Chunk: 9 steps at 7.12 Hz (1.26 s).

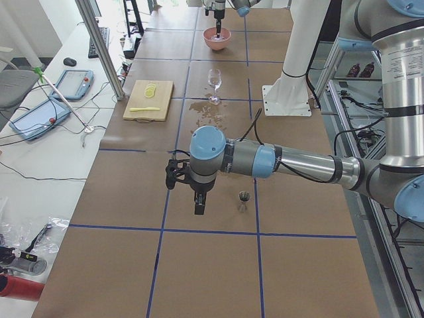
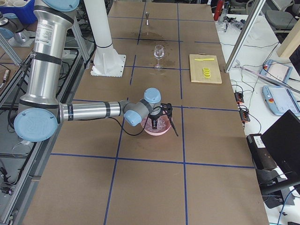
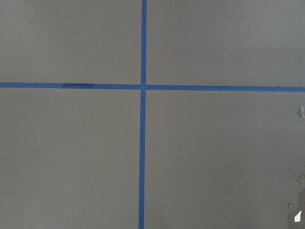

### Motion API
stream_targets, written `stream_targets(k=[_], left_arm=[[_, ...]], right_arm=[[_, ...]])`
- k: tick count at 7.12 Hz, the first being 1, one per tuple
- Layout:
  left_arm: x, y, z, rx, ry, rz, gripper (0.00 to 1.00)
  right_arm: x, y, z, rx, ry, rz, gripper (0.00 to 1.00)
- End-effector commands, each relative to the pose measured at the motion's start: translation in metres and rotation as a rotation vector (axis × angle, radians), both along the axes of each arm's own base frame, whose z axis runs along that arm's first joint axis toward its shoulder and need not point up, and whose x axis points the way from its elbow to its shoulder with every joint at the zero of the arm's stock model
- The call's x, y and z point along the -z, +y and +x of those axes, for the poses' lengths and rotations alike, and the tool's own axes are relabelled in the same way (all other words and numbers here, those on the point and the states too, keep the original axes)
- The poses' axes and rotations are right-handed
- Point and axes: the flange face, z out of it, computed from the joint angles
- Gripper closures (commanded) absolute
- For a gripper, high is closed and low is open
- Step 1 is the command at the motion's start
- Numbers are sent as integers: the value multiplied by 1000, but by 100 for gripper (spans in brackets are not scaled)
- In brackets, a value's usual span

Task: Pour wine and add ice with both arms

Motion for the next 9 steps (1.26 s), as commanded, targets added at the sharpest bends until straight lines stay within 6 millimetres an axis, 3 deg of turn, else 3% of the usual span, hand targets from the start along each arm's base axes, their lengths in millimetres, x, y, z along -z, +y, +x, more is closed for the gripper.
stream_targets(k=[1,2,3,4,5,6,7,9], left_arm=[[-7,6,-3,-24,-6,17,0],[-8,7,-7,-15,-6,18,0],[-7,8,-12,-2,-6,19,0],[-7,9,-16,5,-6,19,0],[-6,9,-16,7,-6,21,0],[-13,18,-19,-25,-14,48,0],[-23,28,-32,-82,-40,121,0],[-41,42,-38,-225,-142,223,0]], right_arm=[[3,-3,-3,3,-3,6,46],[6,-5,-5,3,-7,12,52],[9,-8,-7,3,-11,17,69],[12,-10,-8,5,-16,24,99],[22,-12,-8,4,-27,44,100],[48,-11,-6,2,-53,86,100],[84,-13,-8,-1,-89,135,100],[156,-41,-26,-99,-177,89,100]])
